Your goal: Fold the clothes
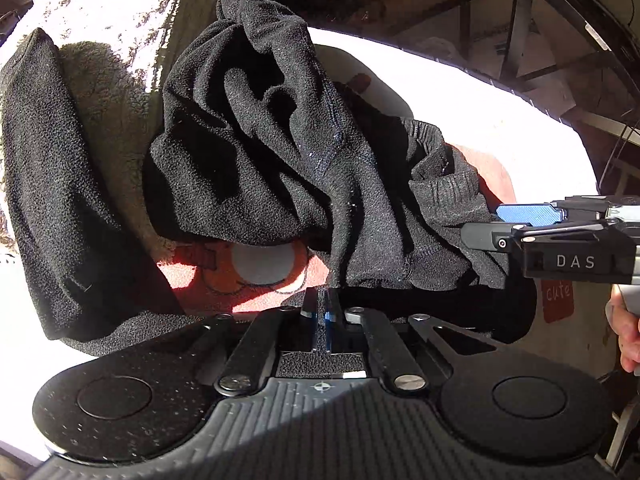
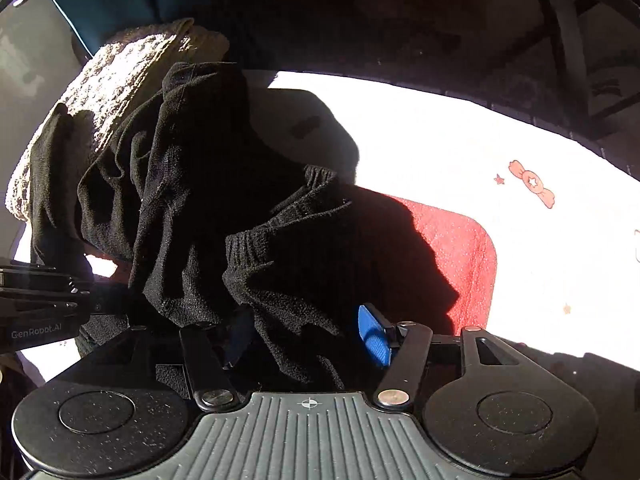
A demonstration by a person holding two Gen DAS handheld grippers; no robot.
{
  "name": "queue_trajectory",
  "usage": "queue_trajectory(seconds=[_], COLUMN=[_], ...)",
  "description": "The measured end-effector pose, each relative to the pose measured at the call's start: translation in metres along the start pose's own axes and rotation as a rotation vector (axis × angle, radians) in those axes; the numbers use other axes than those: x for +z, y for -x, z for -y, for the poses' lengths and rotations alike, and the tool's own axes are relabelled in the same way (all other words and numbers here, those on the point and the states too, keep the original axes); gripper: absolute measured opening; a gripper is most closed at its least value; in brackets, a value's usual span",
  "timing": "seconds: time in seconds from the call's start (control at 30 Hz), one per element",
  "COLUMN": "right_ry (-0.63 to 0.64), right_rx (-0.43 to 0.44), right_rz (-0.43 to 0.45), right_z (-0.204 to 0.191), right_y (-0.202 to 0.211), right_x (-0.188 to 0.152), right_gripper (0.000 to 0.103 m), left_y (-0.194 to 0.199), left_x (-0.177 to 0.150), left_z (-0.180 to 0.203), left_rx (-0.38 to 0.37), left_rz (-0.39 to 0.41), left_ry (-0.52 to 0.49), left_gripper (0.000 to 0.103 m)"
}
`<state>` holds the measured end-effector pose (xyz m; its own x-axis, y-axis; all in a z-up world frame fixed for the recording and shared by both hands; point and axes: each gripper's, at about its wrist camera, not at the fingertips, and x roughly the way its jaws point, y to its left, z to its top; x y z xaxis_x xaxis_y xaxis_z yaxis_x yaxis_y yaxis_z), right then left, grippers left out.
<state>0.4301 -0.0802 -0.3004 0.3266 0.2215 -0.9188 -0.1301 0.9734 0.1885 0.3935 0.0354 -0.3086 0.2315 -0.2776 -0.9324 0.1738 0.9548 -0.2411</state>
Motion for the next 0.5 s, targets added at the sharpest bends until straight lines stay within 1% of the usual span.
queue_trajectory(seconds=[0.03, 0.07, 0.1, 0.13, 0.2, 0.27, 0.3, 0.33, 0.37, 0.4, 0.43, 0.5], right_ry=[0.016, 0.002, -0.029, -0.068, -0.141, -0.235, -0.285, -0.329, -0.374, -0.413, -0.447, -0.515], right_rx=[-0.009, -0.022, -0.035, -0.047, -0.109, -0.204, -0.241, -0.274, -0.303, -0.337, -0.381, -0.465], right_rz=[0.007, 0.009, 0.007, 0.01, 0.016, -0.002, -0.017, -0.036, -0.058, -0.079, -0.097, -0.134], right_z=[-0.002, 0.001, 0.007, 0.017, 0.044, 0.082, 0.103, 0.123, 0.142, 0.157, 0.17, 0.194], right_y=[-0.005, -0.007, -0.009, -0.009, -0.002, 0.007, 0.013, 0.019, 0.025, 0.031, 0.038, 0.051], right_x=[0.006, 0.007, 0.008, 0.006, -0.003, -0.021, -0.032, -0.044, -0.058, -0.072, -0.085, -0.11], right_gripper=[0.021, 0.007, 0.002, 0.002, 0.001, 0.001, 0.001, 0.001, 0.001, 0.001, 0.001, 0.001], left_y=[0.002, 0.002, 0.001, 0.001, 0.001, 0.001, 0.001, 0.002, 0.002, 0.003, 0.006, 0.004], left_x=[-0.008, -0.016, -0.024, -0.031, -0.044, -0.052, -0.054, -0.054, -0.054, -0.053, -0.052, -0.045], left_z=[-0.004, -0.011, -0.017, -0.021, -0.027, -0.029, -0.03, -0.029, -0.029, -0.028, -0.027, -0.022], left_rx=[0.009, 0.011, 0.013, 0.018, 0.033, 0.052, 0.055, 0.059, 0.063, 0.067, 0.072, 0.075], left_rz=[-0.01, -0.021, -0.032, -0.043, -0.064, -0.075, -0.081, -0.072, -0.063, -0.054, -0.033, -0.015], left_ry=[0.014, 0.047, 0.081, 0.104, 0.135, 0.149, 0.158, 0.164, 0.171, 0.177, 0.18, 0.186], left_gripper=[0.003, 0.003, 0.003, 0.003, 0.003, 0.01, 0.022, 0.04, 0.05, 0.066, 0.069, 0.069])
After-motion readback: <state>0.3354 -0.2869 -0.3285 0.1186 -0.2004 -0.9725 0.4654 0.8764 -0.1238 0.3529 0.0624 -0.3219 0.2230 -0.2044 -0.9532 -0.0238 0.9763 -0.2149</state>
